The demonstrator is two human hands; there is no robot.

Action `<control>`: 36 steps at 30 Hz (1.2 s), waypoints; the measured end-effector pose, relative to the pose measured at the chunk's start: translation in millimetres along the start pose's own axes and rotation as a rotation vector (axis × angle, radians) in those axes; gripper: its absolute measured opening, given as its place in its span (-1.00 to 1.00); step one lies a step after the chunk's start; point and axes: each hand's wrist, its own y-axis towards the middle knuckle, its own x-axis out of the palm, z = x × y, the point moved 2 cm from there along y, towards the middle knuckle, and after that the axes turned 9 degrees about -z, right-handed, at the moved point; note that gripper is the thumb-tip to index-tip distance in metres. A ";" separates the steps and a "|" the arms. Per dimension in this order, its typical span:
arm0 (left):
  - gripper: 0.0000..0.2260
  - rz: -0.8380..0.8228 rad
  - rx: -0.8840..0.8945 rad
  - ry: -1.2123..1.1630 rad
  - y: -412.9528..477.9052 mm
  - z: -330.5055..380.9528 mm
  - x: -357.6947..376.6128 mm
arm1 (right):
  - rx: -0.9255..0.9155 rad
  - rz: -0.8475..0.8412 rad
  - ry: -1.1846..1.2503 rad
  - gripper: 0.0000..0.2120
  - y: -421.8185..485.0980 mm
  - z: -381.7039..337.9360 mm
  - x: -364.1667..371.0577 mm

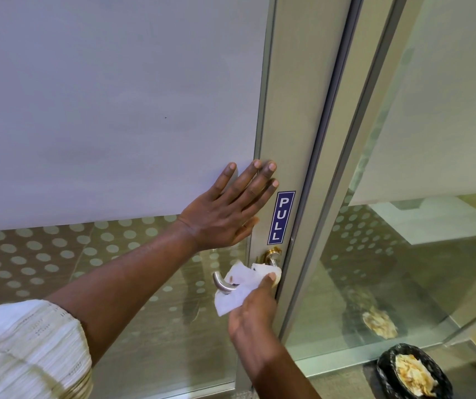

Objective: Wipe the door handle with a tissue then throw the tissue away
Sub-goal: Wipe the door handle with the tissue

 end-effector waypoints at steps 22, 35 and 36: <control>-0.36 -0.005 0.016 -0.010 0.4 -1.0 -0.1 | -0.459 0.174 -2.199 -0.74 -24.5 -147.7 -15.8; -0.36 0.001 0.009 -0.016 1.1 -0.2 -3.7 | -0.859 -0.166 -1.756 -0.71 -37.8 -122.0 15.3; -0.36 0.004 0.010 -0.016 1.3 -0.3 -3.8 | -0.901 -0.183 -1.828 -0.75 -36.1 -112.5 14.1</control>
